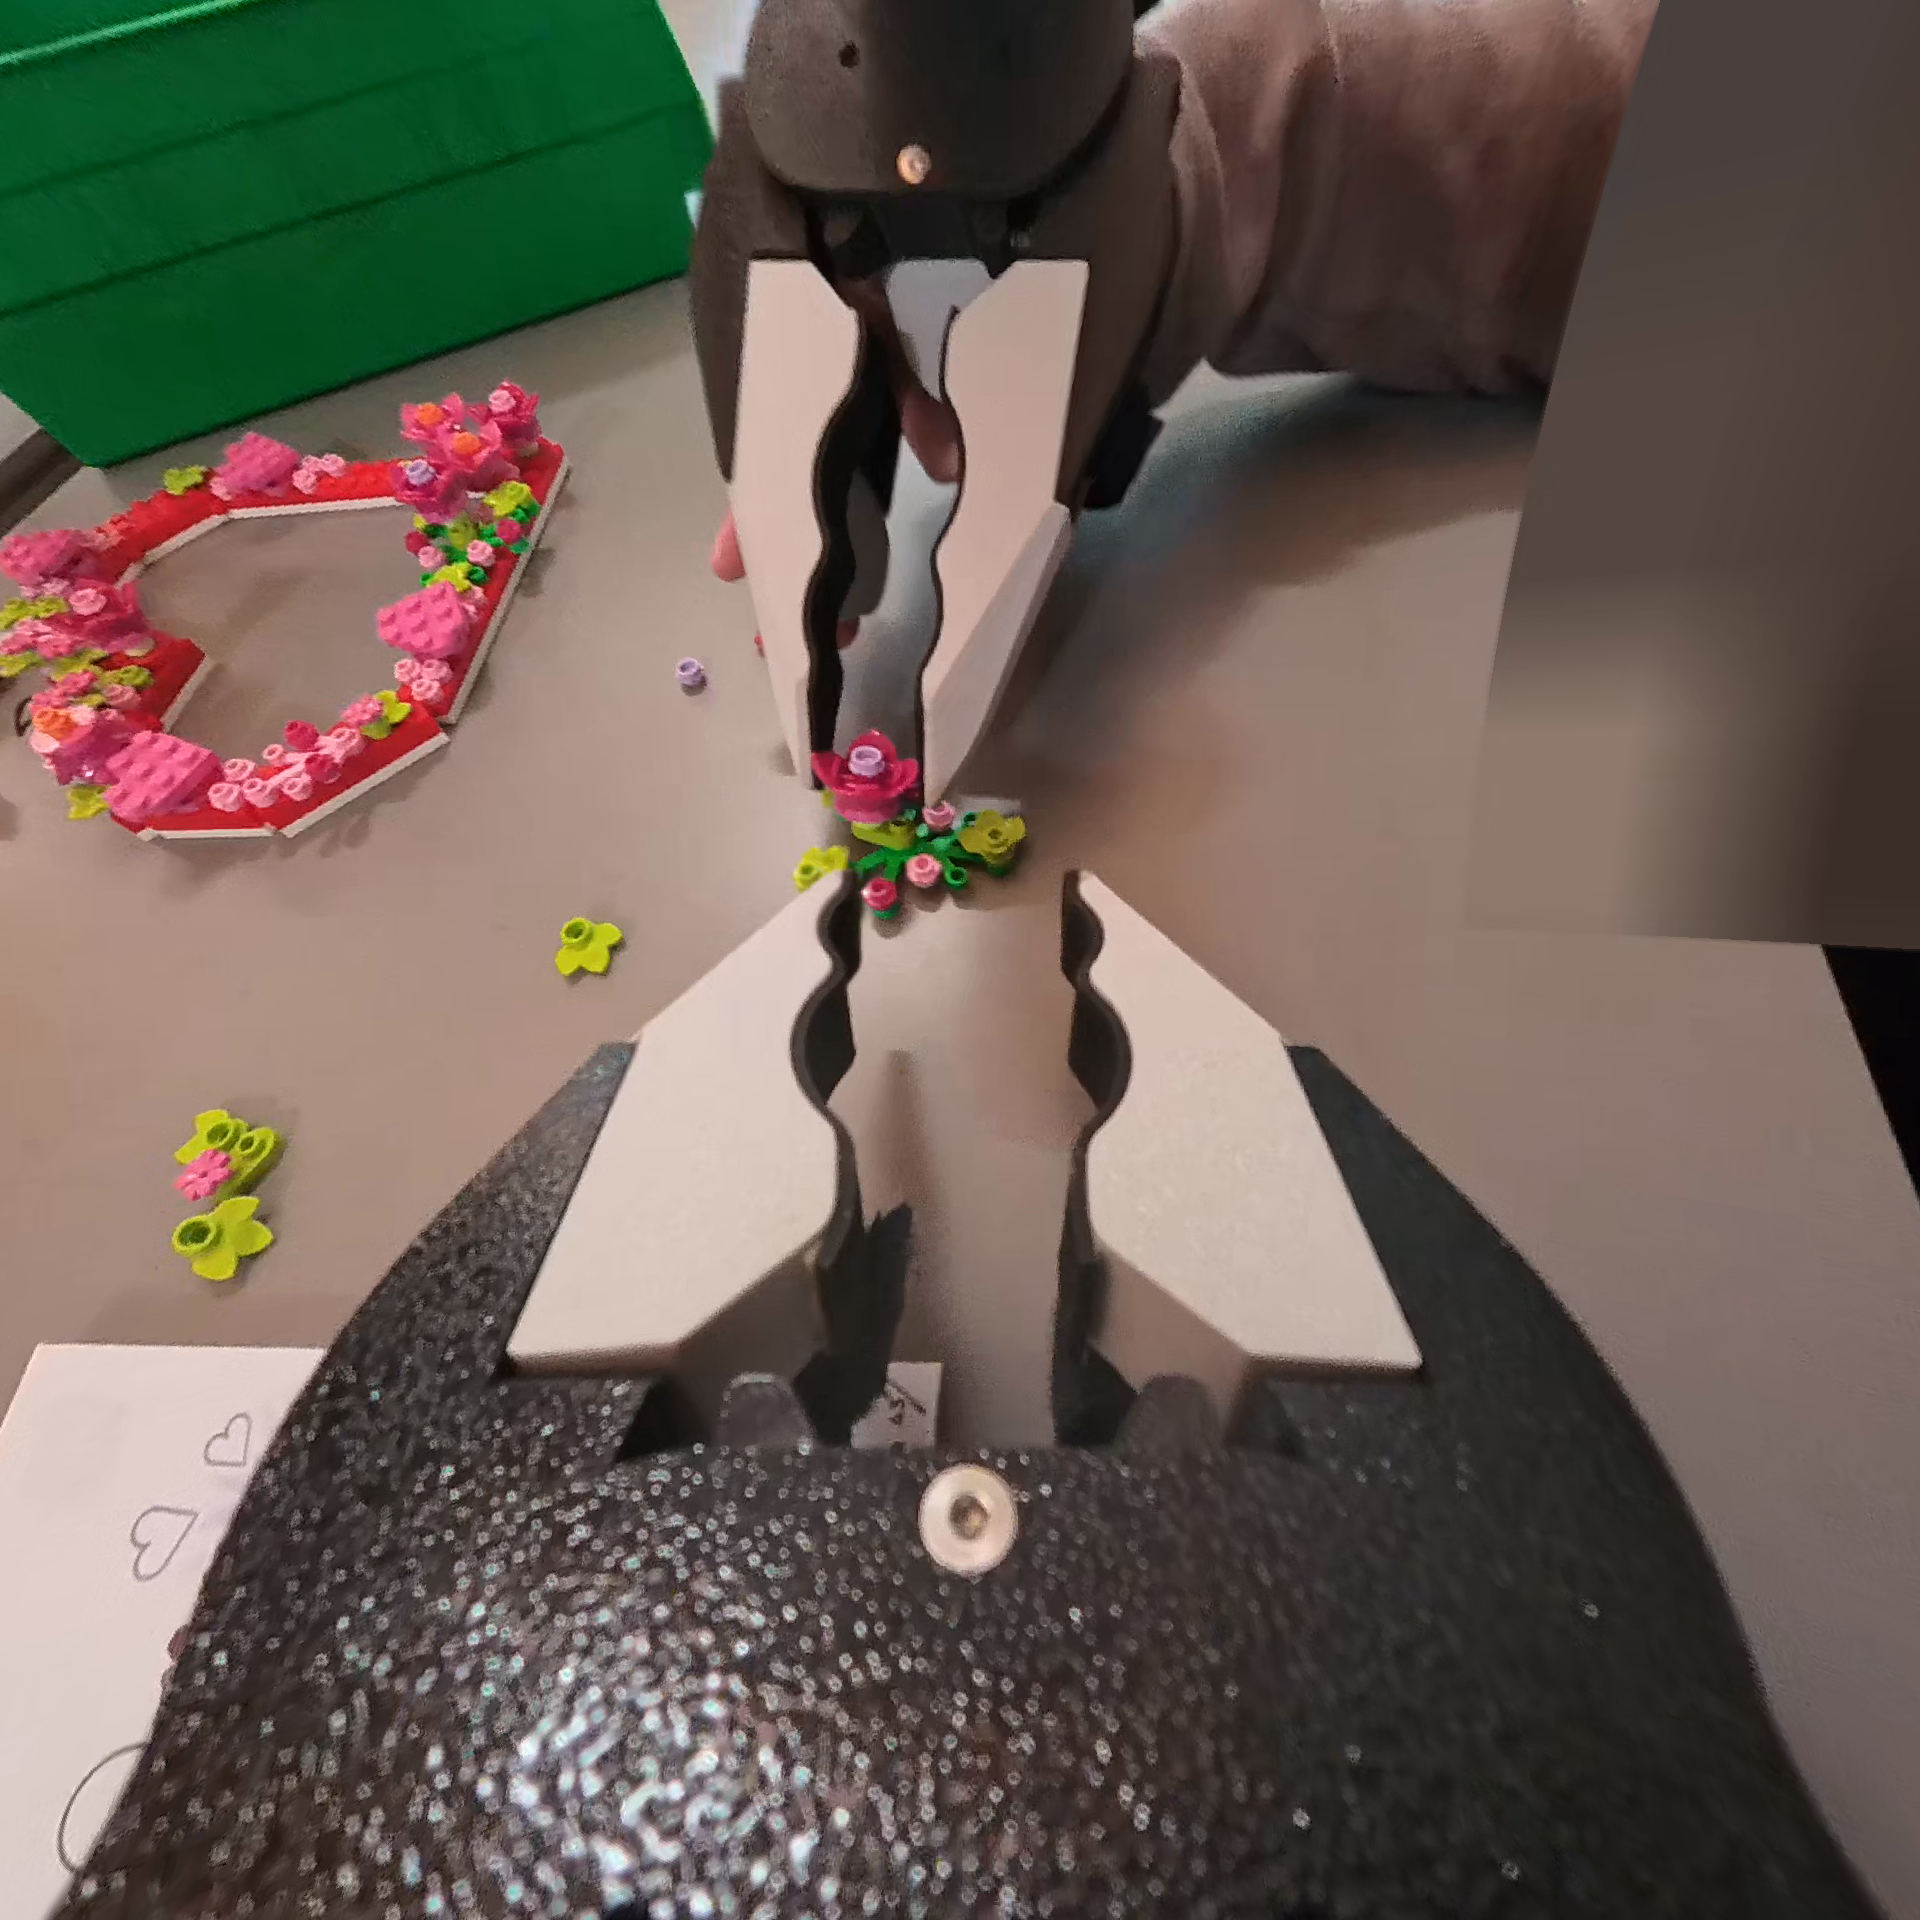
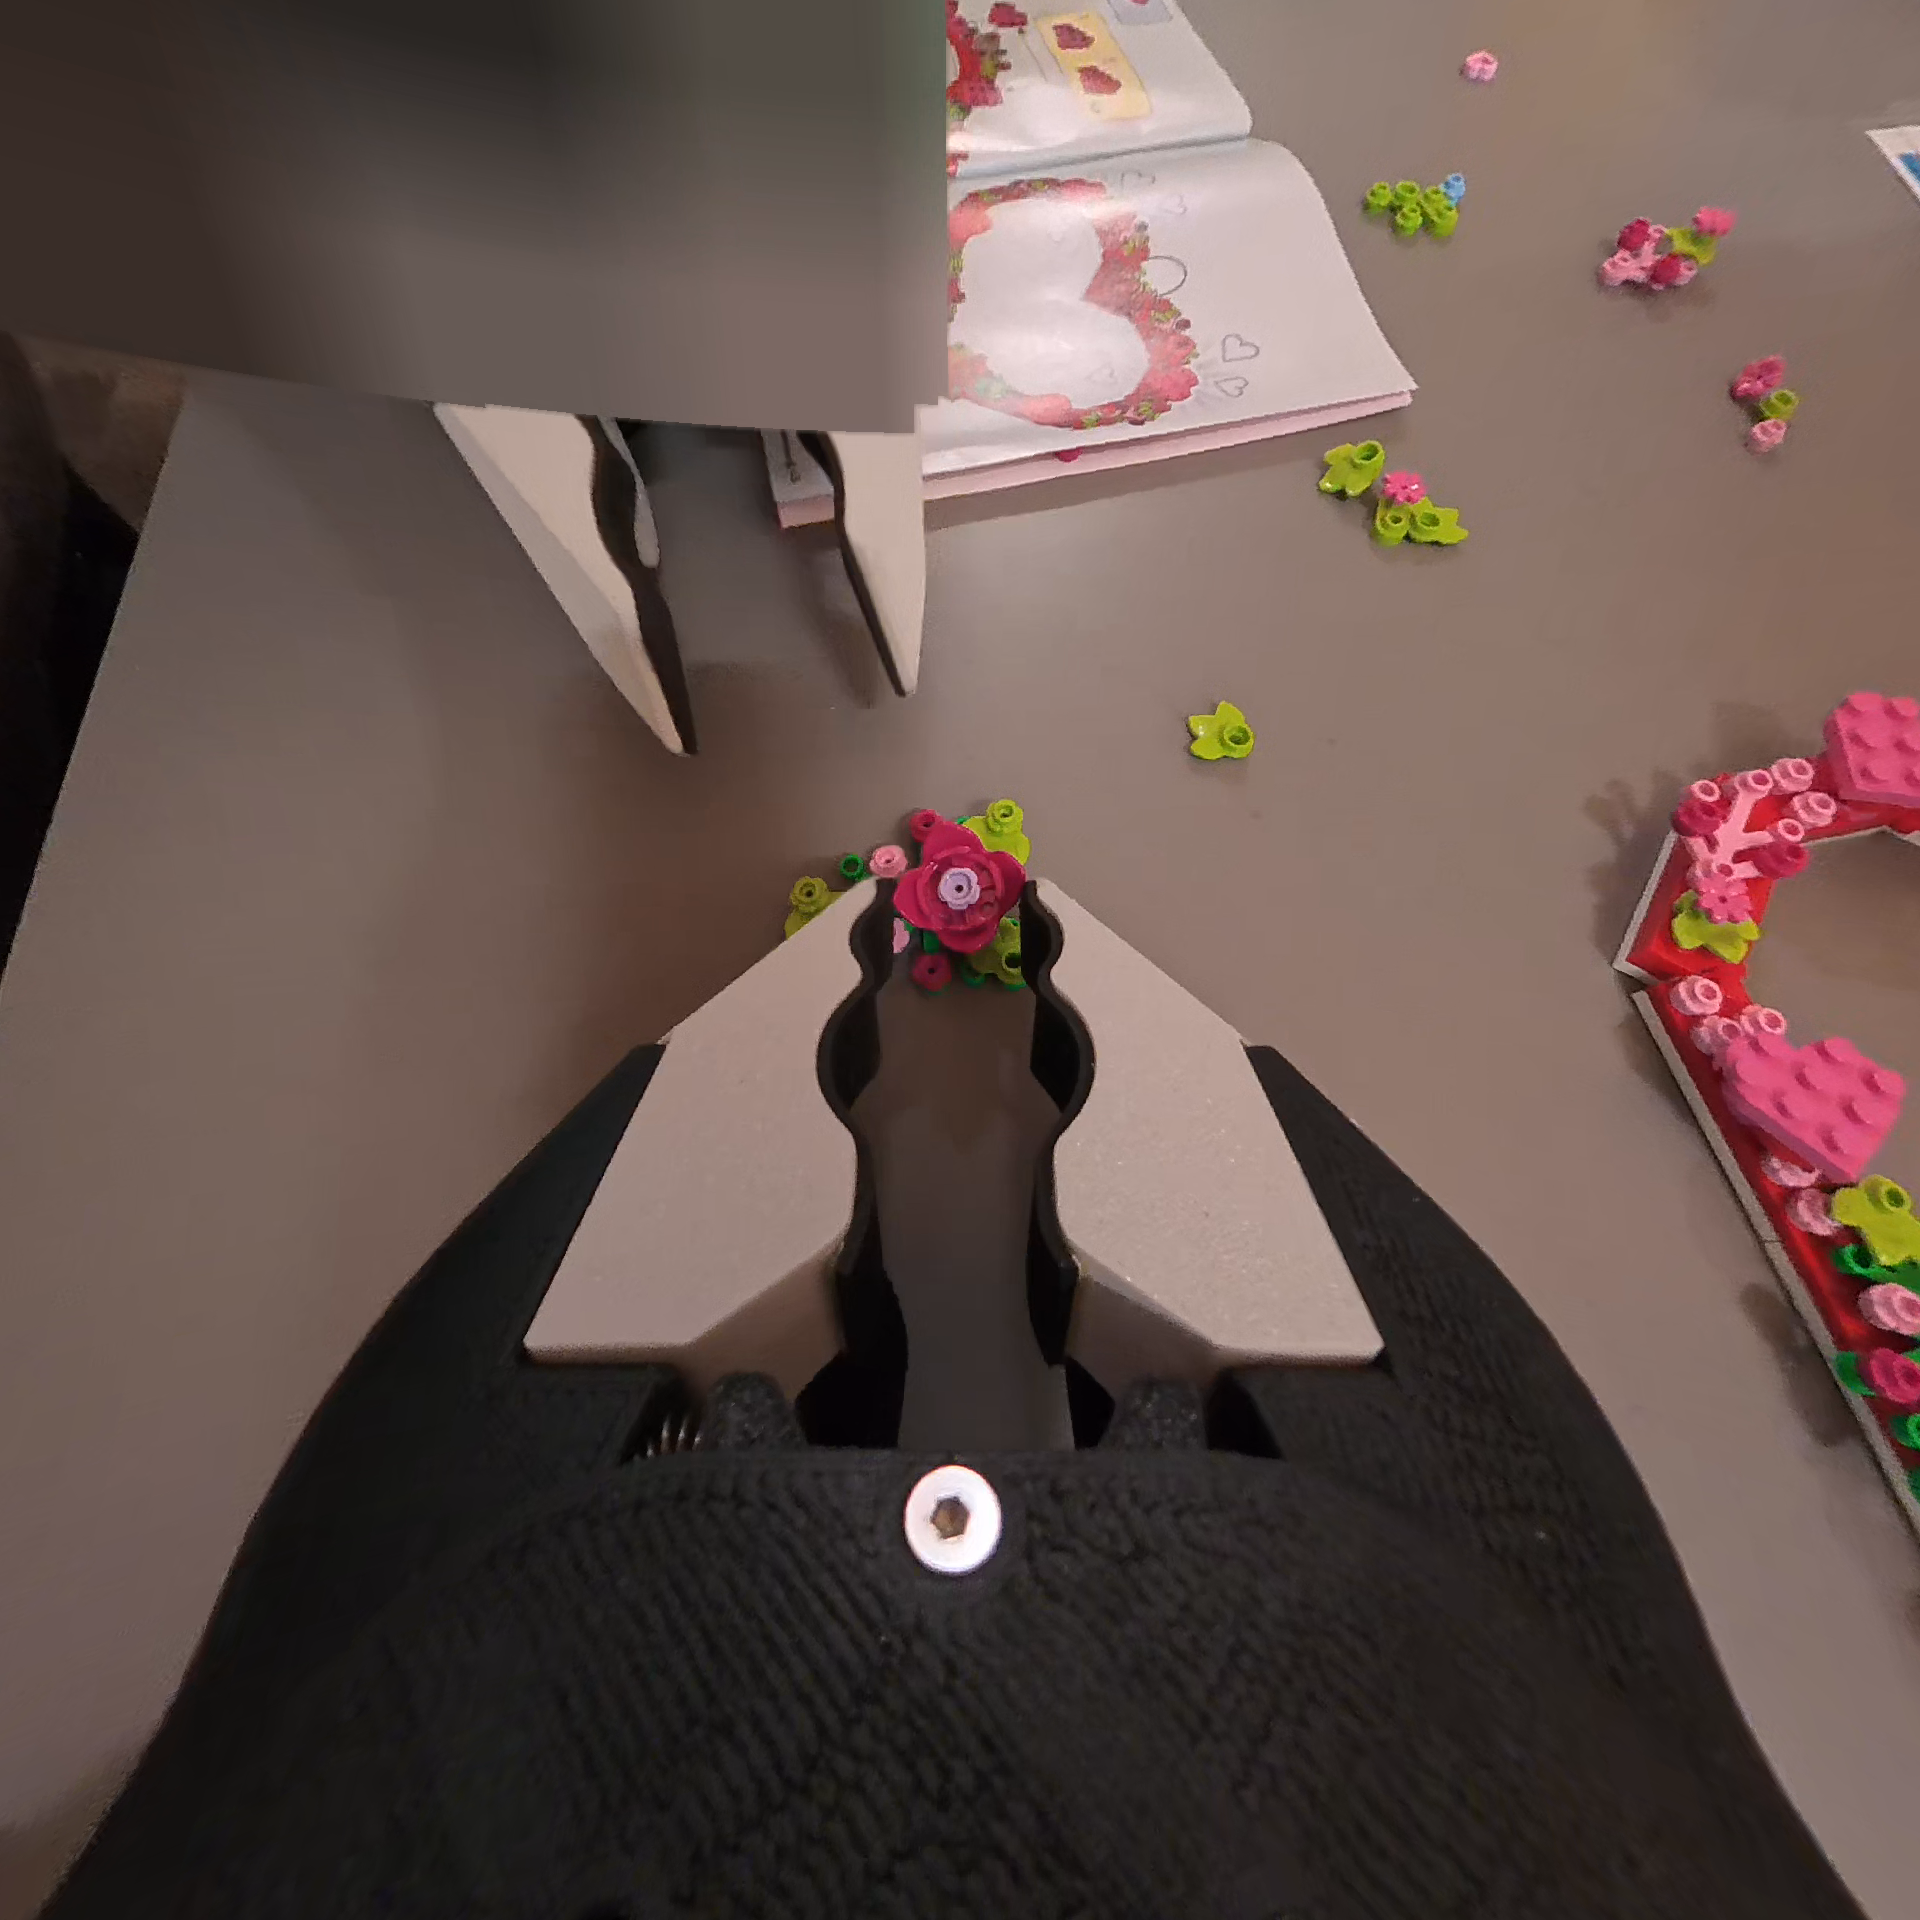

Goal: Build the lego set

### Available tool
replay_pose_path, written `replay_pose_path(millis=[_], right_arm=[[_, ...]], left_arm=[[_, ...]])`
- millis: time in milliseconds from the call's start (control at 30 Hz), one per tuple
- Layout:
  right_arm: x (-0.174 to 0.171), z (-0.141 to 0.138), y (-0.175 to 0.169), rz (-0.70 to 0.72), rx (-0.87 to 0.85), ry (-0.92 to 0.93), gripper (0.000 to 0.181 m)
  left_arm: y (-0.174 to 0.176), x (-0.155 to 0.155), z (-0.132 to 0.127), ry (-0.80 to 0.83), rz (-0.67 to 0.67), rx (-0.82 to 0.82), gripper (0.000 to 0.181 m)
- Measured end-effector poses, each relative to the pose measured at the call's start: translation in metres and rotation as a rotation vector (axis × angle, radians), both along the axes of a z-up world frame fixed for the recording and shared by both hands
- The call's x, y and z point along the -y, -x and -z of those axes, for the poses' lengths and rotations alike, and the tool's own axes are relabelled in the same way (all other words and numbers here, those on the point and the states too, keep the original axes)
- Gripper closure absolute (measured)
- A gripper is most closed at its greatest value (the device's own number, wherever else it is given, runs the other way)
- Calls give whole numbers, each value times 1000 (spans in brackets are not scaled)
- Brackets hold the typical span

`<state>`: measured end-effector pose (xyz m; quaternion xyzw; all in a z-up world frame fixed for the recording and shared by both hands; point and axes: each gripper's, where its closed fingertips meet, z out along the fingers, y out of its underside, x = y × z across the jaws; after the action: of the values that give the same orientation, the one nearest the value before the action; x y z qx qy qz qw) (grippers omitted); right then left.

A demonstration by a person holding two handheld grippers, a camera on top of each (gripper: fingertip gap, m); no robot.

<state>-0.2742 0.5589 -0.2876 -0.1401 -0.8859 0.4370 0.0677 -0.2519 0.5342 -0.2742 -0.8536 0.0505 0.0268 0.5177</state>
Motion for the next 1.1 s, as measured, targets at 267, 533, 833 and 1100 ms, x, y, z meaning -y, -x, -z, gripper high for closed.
replay_pose_path(millis=[267,533,833,1100], right_arm=[[0,-6,1,-151,17,-142,159],[2,1,3,-216,71,-210,159],[3,2,1,-228,71,-207,159],[5,2,1,-226,63,-208,159]], left_arm=[[-4,1,6,40,23,-18,144],[-4,1,6,42,26,-18,144],[-5,1,8,48,31,-23,143],[-5,1,8,53,33,-26,144]])
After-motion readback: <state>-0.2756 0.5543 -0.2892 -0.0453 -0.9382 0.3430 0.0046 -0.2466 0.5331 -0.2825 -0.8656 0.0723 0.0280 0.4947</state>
